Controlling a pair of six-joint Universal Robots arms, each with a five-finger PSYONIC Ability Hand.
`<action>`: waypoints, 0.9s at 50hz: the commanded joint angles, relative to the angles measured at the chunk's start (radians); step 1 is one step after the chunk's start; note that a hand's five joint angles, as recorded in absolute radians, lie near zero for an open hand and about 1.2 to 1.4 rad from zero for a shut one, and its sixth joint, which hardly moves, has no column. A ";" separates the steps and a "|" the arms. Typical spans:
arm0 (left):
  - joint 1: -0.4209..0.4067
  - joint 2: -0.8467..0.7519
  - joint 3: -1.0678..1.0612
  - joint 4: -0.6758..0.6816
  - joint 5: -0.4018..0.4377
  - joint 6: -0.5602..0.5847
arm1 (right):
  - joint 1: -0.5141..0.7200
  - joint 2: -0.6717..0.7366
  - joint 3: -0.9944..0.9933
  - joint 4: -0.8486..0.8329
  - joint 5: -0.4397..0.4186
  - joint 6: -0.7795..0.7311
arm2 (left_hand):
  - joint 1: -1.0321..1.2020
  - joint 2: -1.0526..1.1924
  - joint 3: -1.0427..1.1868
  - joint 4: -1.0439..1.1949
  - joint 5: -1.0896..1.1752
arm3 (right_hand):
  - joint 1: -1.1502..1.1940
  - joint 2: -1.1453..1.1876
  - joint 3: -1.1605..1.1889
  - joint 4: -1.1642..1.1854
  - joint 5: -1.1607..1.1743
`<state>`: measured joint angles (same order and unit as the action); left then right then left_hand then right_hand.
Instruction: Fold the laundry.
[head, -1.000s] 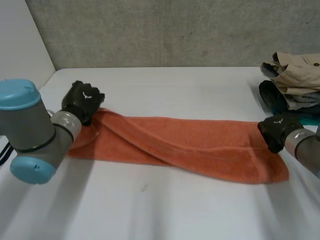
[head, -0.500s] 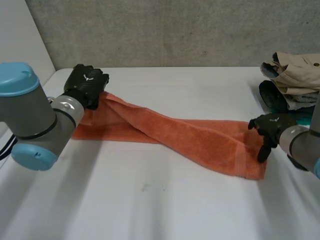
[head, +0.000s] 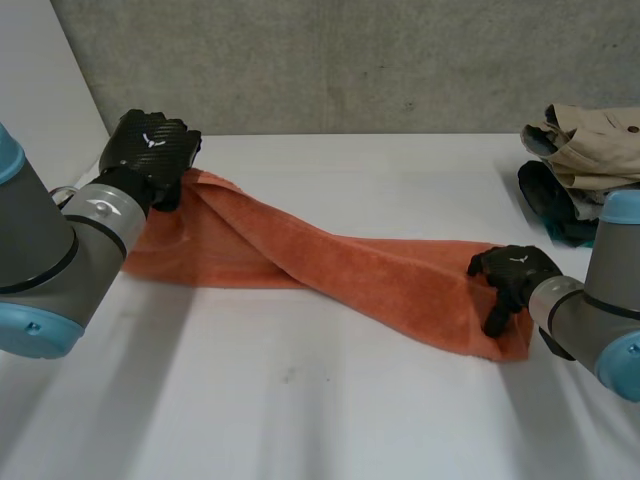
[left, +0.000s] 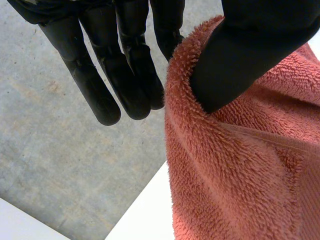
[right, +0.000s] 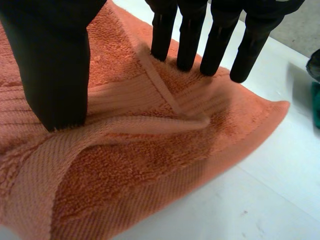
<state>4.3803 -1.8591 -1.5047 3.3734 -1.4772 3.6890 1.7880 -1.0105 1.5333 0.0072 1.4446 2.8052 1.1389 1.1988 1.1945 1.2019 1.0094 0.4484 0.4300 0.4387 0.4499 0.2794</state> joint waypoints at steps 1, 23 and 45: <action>0.004 0.001 0.003 0.000 0.000 -0.001 | 0.021 0.012 0.002 -0.020 -0.001 -0.001 | 0.257 0.197 0.202 0.194 0.212 | 0.264 0.282 0.274 0.263 0.259; 0.036 0.078 -0.063 -0.006 0.023 -0.037 | -0.013 -0.298 0.013 0.403 -0.090 -0.411 | 0.257 0.197 0.202 0.194 0.212 | 0.948 0.966 0.958 0.946 0.942; 0.054 -0.302 0.398 0.036 0.069 0.082 | -0.006 -0.045 -0.501 0.125 0.097 -0.273 | 0.257 0.197 0.202 0.194 0.212 | 0.948 0.966 0.958 0.946 0.942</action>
<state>4.4486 -2.0460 -1.4703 3.3740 -1.3968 3.7345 1.7402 -1.1085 1.2963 0.3480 1.4391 2.3518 1.1389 1.1996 1.1954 1.2021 1.0095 1.0939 1.1815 1.1905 1.1976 0.9986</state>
